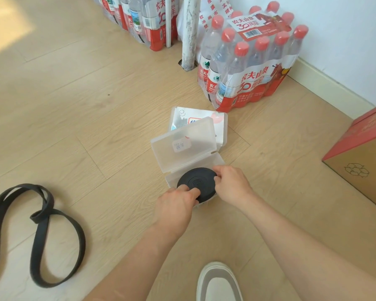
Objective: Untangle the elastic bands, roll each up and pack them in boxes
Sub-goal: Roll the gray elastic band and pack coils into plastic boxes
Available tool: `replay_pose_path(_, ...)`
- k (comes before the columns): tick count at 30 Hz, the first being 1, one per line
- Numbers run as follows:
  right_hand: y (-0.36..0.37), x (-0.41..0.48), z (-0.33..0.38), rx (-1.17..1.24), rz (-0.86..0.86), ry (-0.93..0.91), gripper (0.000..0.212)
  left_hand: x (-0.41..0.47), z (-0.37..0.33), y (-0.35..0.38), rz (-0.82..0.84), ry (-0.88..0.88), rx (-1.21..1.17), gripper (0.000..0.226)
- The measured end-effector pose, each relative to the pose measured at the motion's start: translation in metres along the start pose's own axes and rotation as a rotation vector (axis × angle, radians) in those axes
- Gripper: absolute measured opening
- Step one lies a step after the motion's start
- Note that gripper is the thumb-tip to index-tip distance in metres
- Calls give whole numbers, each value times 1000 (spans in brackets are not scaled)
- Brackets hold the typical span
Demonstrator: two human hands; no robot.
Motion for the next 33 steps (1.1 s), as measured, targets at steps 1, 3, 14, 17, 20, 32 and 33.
replay_pose_path(1, 2, -1, 4, -76, 30, -44, 10, 0, -1, -1, -3, -7, 1, 20)
replay_pose_path(3, 3, -4, 11, -258, 46, -112, 14, 2, -2, -2, -6, -19, -10, 20)
replay_pose_path(14, -33, -15, 33, -216, -202, -186, 27, -2, 11, -21, -3, 11, -304, 38)
replay_pose_path(17, -69, -20, 75, -201, -238, -266, 33, -9, 26, -71, -16, 61, -240, 44)
replay_pose_path(20, -104, -37, 147, -240, -216, -443, 38, -30, 56, -140, -21, 89, -43, 55)
replay_pose_path(32, -3, -181, 384, -851, 242, -1120, 41, -231, 243, -251, -84, -254, 192, 48)
replay_pose_path(33, 19, -180, 386, -860, 267, -1116, 39, -242, 259, -235, -81, -285, 148, 46)
Point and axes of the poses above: each hand's wrist, its own x-axis towards the middle knuckle, its own y-axis out of the palm, z = x × y, the point moved 9 cm from there along x, towards the middle knuckle, and after that the axes turned 2 degrees about -y, right-handed, at the moved point
